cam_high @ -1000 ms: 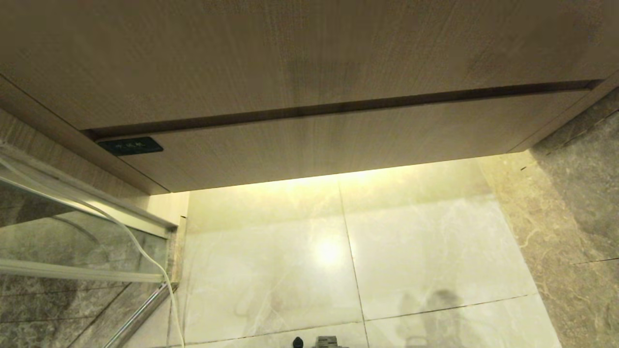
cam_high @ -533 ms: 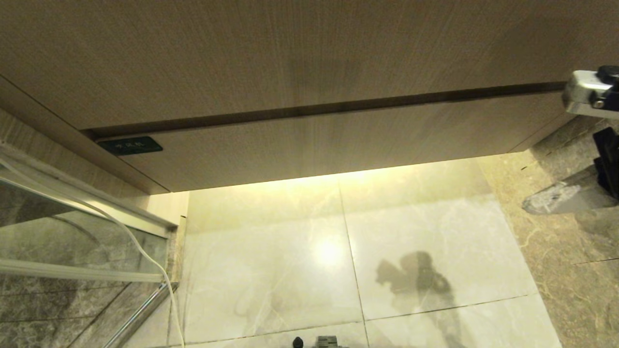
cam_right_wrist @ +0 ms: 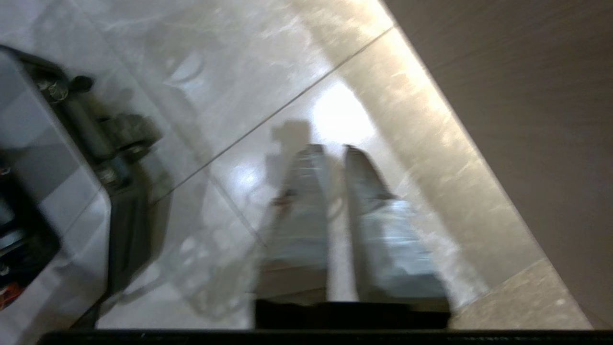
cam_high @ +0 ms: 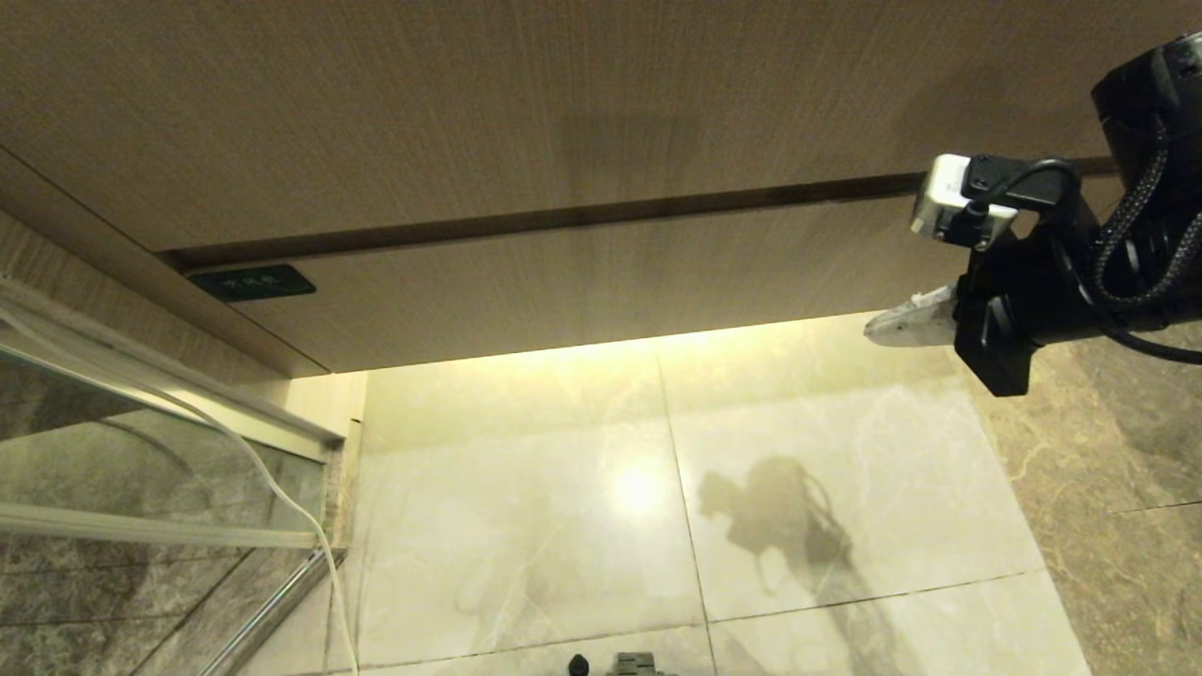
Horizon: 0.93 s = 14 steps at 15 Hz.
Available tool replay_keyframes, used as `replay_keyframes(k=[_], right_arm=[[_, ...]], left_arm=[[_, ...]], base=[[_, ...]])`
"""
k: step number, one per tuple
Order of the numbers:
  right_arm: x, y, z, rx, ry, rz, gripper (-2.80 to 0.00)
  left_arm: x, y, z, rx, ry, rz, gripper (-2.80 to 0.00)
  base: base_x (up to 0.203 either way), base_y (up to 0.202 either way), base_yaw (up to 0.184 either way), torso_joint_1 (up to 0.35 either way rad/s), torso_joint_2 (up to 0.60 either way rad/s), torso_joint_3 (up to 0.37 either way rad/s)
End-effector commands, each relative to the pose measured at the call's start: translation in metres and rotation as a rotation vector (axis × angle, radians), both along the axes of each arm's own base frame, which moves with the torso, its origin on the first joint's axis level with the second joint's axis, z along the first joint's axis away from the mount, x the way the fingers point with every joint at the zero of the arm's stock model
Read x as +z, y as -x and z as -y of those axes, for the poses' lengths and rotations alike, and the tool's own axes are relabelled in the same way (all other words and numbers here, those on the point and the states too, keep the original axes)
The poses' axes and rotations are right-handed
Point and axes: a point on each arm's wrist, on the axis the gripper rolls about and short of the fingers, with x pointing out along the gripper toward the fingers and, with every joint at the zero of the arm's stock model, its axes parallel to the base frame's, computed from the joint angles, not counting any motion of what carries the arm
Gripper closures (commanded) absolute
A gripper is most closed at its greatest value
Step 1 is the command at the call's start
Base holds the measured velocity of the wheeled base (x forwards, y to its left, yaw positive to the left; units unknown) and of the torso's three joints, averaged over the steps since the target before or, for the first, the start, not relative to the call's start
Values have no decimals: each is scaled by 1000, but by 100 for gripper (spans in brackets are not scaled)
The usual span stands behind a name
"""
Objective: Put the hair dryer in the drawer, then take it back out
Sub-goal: Pull open the drawer
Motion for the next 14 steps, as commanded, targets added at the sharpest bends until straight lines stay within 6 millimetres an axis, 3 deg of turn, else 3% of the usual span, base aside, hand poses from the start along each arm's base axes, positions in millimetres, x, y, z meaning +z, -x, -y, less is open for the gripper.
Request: replay_keyframes(k=[1, 5, 9, 14], right_arm=[[-3, -14, -4, 4, -8, 53, -280], [3, -24, -7, 31, -18, 189, -280], [11, -25, -6, 119, 129, 376, -280], [-4, -27, -7, 306, 221, 435, -280]], left_arm=[[0, 0, 0, 0, 0, -1, 0], [0, 0, 0, 0, 0, -1, 0], [0, 0, 0, 0, 0, 0, 0], [0, 0, 0, 0, 0, 0, 0]], base=[[0, 0, 0, 0, 0, 0], [0, 0, 0, 0, 0, 0], [0, 0, 0, 0, 0, 0], [0, 0, 0, 0, 0, 0]])
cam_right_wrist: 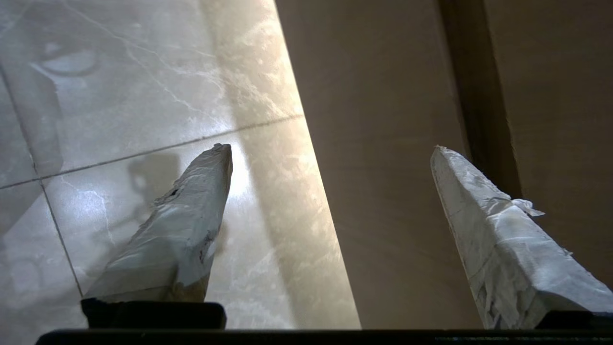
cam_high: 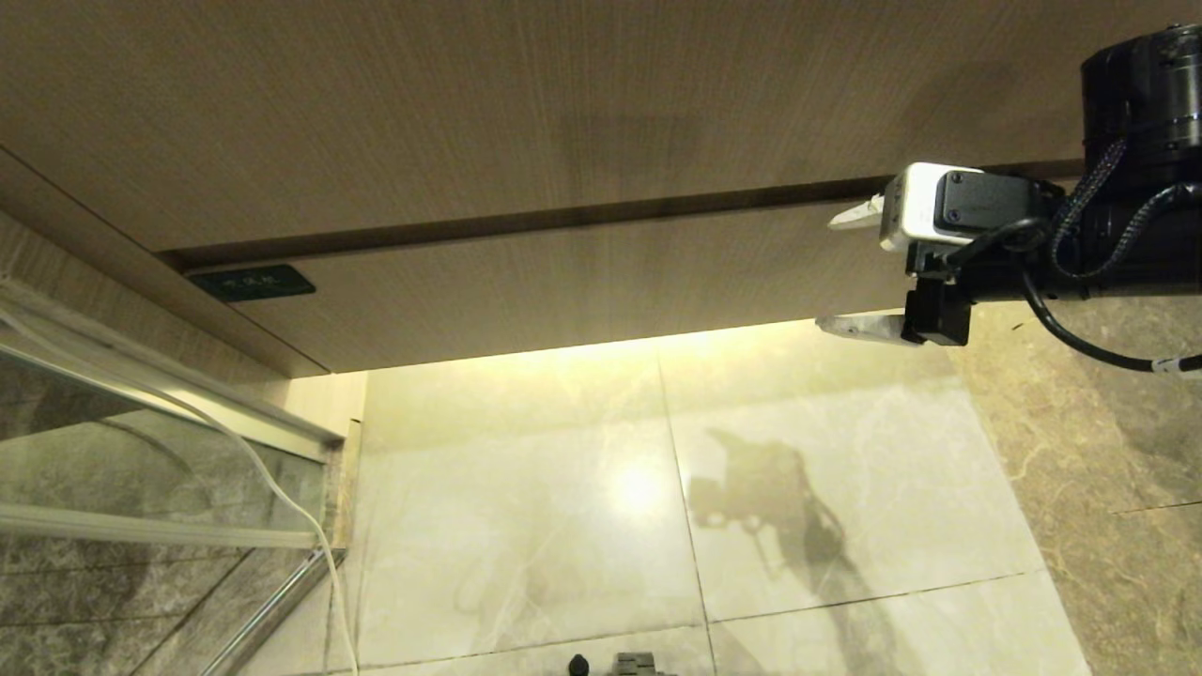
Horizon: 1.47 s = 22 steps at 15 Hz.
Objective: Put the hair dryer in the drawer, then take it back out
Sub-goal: Pull open the drawer
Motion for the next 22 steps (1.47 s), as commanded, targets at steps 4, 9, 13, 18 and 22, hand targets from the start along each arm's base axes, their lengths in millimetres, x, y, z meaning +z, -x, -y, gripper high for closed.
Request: replay_keyframes(k=[4, 9, 13, 18, 22], right_arm=[[-10, -13, -3, 41, 8, 68, -280], [-24, -40, -1, -6, 1, 85, -280], [-31, -48, -1, -14, -3, 74, -280], [-25, -62, -5, -25, -54, 133, -280], [-25, -67, -6, -27, -64, 146, -280]], left_arm=[[0, 0, 0, -2, 0, 1, 0], [0, 0, 0, -1, 0, 1, 0], [0, 0, 0, 0, 0, 0, 0], [0, 0, 0, -1, 0, -1, 0], [0, 0, 0, 0, 0, -1, 0]], base=[[0, 0, 0, 0, 0, 0], [0, 0, 0, 0, 0, 0], [0, 0, 0, 0, 0, 0], [0, 0, 0, 0, 0, 0], [0, 0, 0, 0, 0, 0]])
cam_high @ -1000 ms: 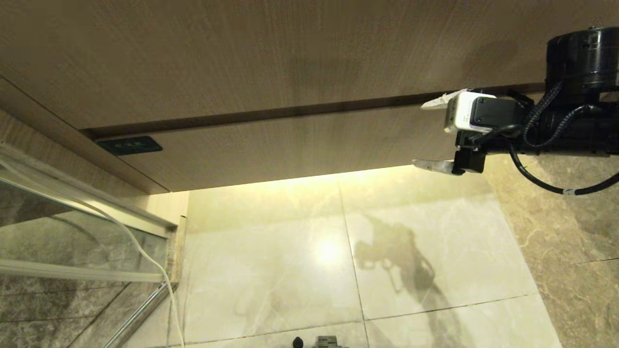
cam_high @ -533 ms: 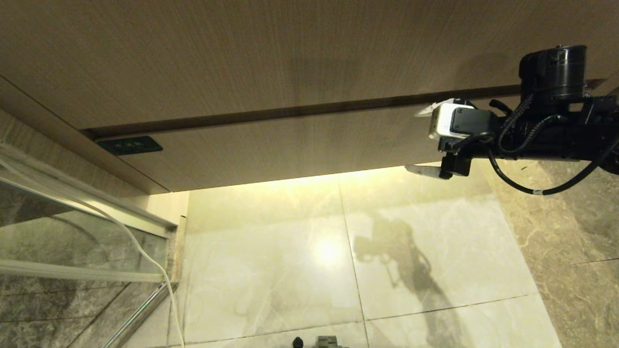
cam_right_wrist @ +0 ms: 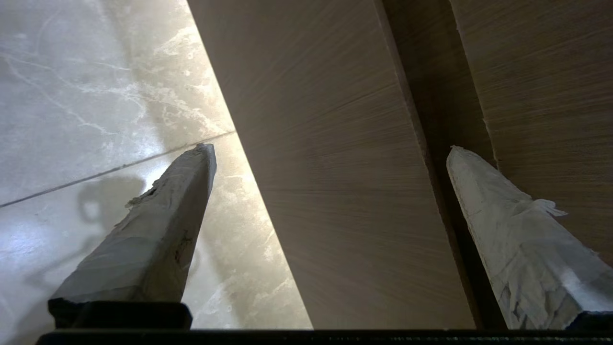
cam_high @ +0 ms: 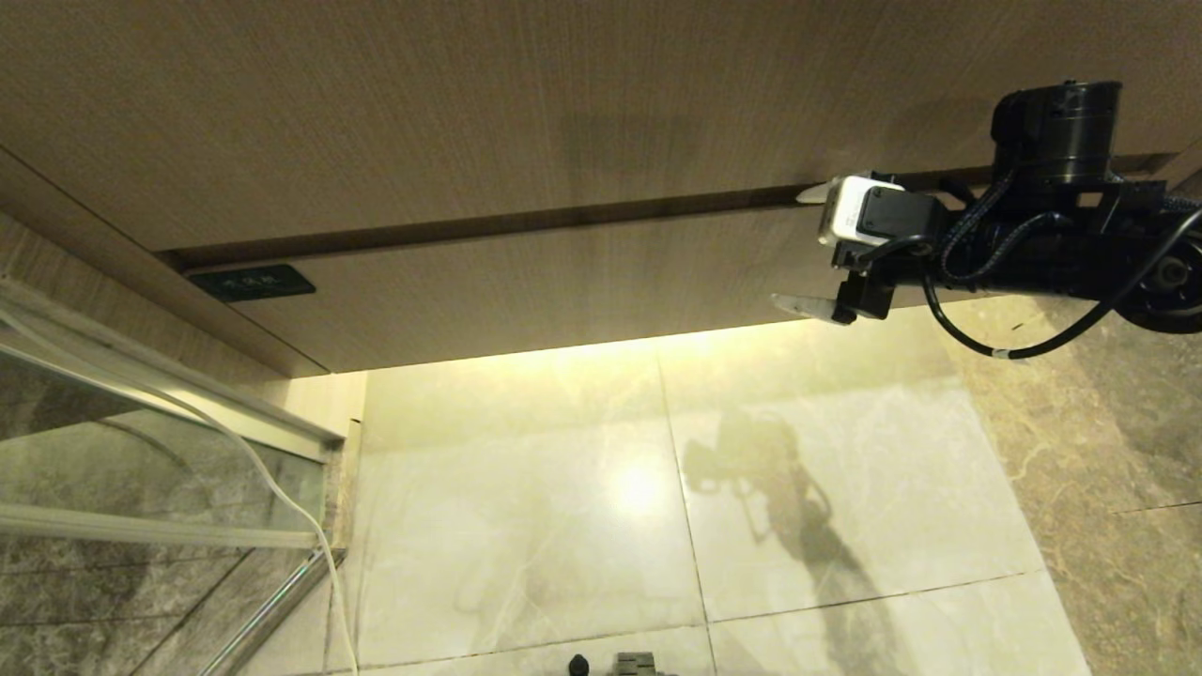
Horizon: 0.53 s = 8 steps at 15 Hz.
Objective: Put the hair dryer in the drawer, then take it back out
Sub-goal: Pull open the drawer
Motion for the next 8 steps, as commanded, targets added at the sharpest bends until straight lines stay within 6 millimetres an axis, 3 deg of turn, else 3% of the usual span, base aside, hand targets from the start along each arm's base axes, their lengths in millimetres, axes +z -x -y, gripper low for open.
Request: replay_keyframes(k=[1, 8], right_arm=[[-3, -7, -2, 2, 0, 20, -280], [-19, -28, -7, -29, 10, -1, -280]], left_arm=[[0, 0, 0, -1, 0, -1, 0], [0, 0, 0, -1, 0, -1, 0]], base=[[0, 0, 0, 0, 0, 0], [0, 0, 0, 0, 0, 0]])
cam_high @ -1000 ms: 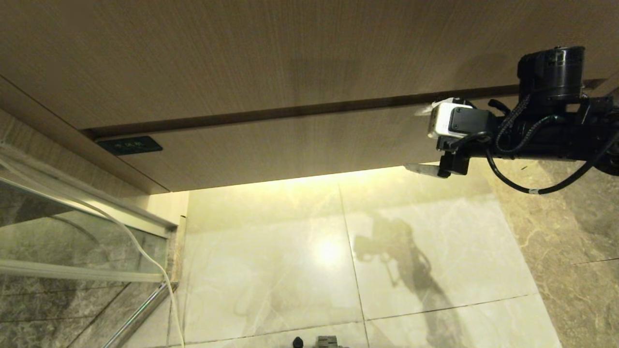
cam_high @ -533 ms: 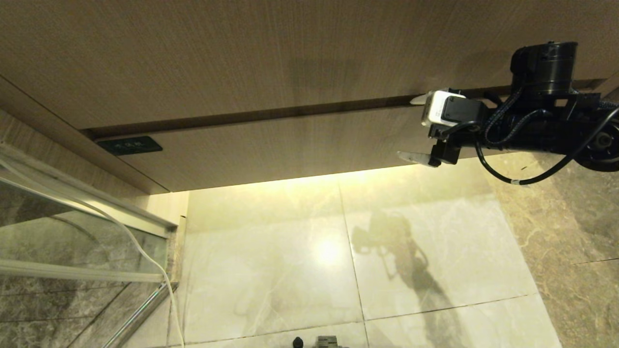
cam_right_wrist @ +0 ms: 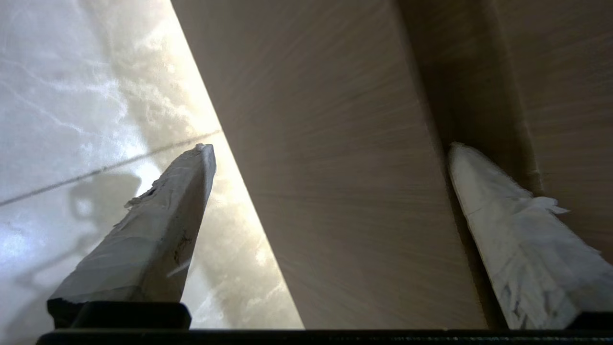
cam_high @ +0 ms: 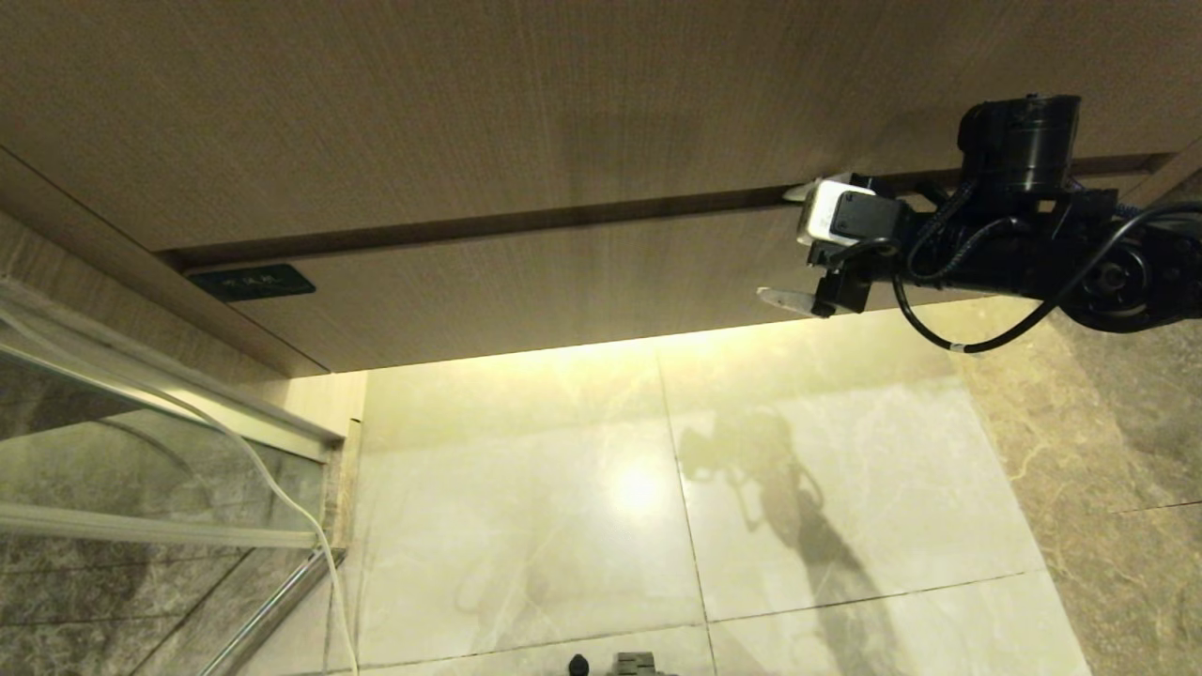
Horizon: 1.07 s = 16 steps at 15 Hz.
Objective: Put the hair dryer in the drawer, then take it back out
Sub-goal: Pull open the drawer
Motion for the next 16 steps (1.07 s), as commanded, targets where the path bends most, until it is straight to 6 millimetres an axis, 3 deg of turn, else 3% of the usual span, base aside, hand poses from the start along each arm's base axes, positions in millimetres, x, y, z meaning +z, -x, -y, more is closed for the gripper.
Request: replay_keyframes(k=[1, 8, 12, 16], right_arm=[[-15, -10, -3, -18, 12, -40, -280], [-35, -20, -6, -18, 15, -117, -280], [-51, 3, 1, -29, 75, -410, -280], [-49, 20, 12, -51, 84, -459, -280]], left_arm=[[0, 0, 0, 0, 0, 1, 0], [0, 0, 0, -1, 0, -1, 0], [0, 0, 0, 0, 0, 0, 0], [0, 0, 0, 0, 0, 1, 0]], base=[[0, 0, 0, 0, 0, 0], [0, 0, 0, 0, 0, 0], [0, 0, 0, 0, 0, 0], [0, 0, 0, 0, 0, 0]])
